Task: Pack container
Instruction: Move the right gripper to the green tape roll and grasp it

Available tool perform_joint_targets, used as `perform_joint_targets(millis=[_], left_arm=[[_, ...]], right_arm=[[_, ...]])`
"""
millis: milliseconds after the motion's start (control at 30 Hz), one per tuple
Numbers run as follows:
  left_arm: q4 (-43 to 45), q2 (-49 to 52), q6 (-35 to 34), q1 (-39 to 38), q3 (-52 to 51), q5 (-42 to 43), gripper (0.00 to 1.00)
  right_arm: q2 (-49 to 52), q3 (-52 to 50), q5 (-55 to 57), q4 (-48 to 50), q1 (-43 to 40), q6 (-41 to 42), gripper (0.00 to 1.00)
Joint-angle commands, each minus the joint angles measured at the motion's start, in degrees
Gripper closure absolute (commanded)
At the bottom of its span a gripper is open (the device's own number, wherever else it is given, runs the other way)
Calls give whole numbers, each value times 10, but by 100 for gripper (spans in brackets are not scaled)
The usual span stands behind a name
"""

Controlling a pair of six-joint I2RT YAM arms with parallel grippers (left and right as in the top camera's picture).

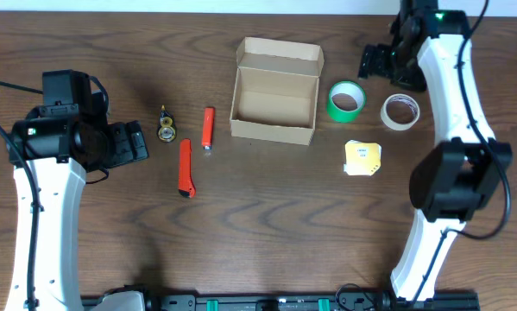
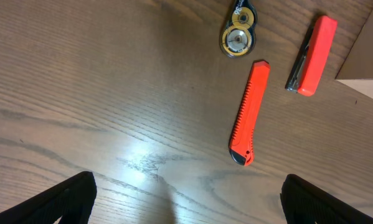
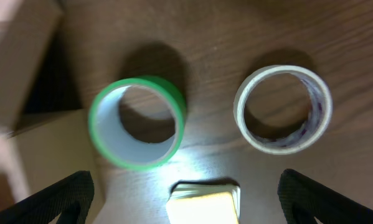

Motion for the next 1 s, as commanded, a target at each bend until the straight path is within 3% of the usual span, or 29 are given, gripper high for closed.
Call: perform_joint_targets(millis=[0, 400, 533, 667, 767, 833, 967], left_arm=[[-3, 4, 3, 1, 12, 2, 5], [-3, 3, 3, 1, 12, 2, 4], [-3, 4, 3, 1, 12, 2, 5], [-3, 4, 3, 1, 12, 2, 4], [-3, 3, 3, 1, 12, 2, 4], [-3, 3, 3, 1, 12, 2, 5], [-3, 3, 3, 1, 12, 2, 5]], right_arm=[[47, 12, 10, 9, -3, 10, 4], [136, 12, 22, 22, 19, 17, 7], [149, 12, 33, 24, 30, 17, 20], [149, 12, 37, 28, 35, 17, 25], [149, 11, 47, 28, 37, 17, 46], [149, 11, 52, 28, 37, 18, 52], [149, 11, 58, 28, 37, 18, 83]])
